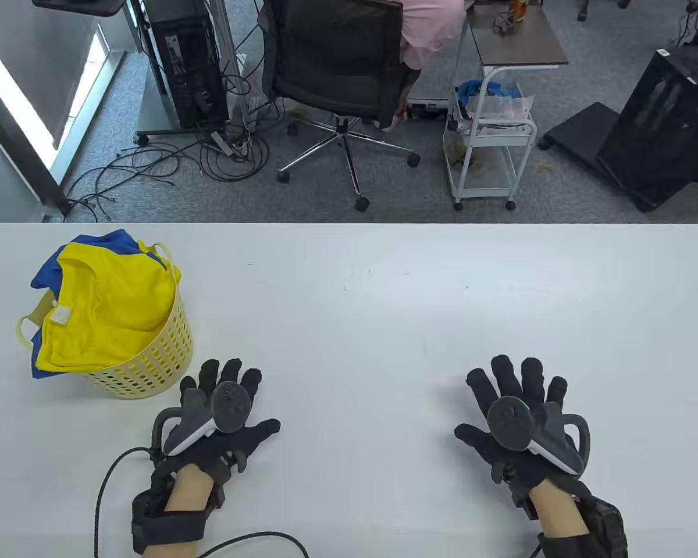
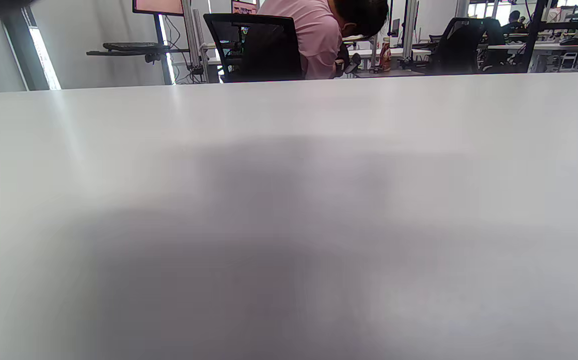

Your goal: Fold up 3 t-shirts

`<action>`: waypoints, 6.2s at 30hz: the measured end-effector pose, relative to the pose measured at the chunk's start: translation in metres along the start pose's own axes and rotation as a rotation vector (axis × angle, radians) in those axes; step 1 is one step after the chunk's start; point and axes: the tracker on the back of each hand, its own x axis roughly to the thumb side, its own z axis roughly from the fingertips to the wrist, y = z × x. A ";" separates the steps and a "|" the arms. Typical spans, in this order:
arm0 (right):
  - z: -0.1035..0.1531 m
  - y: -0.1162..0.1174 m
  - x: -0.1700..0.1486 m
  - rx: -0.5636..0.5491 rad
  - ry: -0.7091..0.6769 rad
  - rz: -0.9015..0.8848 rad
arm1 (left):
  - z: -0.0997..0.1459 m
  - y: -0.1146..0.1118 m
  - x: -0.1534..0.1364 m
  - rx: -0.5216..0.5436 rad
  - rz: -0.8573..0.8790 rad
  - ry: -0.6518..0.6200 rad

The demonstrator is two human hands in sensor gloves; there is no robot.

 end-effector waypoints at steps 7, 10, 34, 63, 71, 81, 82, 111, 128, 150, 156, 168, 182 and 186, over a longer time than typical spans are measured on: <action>-0.001 0.002 0.000 0.004 -0.010 -0.014 | -0.001 -0.001 0.000 0.013 0.000 -0.003; -0.001 0.002 0.001 0.005 -0.013 -0.014 | -0.001 -0.001 0.000 0.020 0.003 -0.009; 0.001 -0.005 0.005 -0.032 -0.078 -0.076 | 0.049 0.169 -0.063 0.317 -0.148 0.316; 0.001 -0.003 0.004 -0.027 -0.090 -0.110 | 0.079 0.181 -0.142 0.235 -0.204 0.551; 0.001 -0.003 0.004 -0.026 -0.090 -0.111 | 0.082 0.188 -0.131 0.319 -0.194 0.505; 0.001 -0.004 0.003 -0.034 -0.091 -0.109 | 0.087 0.210 -0.106 0.479 -0.185 0.424; 0.001 -0.004 0.003 -0.034 -0.091 -0.108 | 0.086 0.213 -0.103 0.481 -0.181 0.414; 0.007 -0.013 -0.004 -0.074 -0.100 -0.167 | 0.149 0.376 0.053 0.776 -0.145 0.224; 0.011 -0.019 -0.009 -0.097 -0.094 -0.212 | 0.191 0.422 0.169 0.904 0.081 -0.086; 0.008 -0.012 -0.012 -0.059 -0.061 -0.229 | 0.151 0.393 0.176 0.784 0.098 -0.105; 0.005 -0.007 -0.006 -0.100 -0.053 -0.200 | 0.083 0.323 0.125 0.488 -0.062 0.026; 0.014 0.040 0.089 0.151 -0.440 0.053 | 0.031 0.261 0.045 0.347 -0.077 0.147; 0.016 0.045 0.106 0.235 -0.420 0.361 | 0.053 0.243 -0.004 0.387 -0.021 0.198; 0.012 -0.006 0.060 0.147 -0.253 0.160 | 0.067 0.236 -0.012 0.365 0.001 0.190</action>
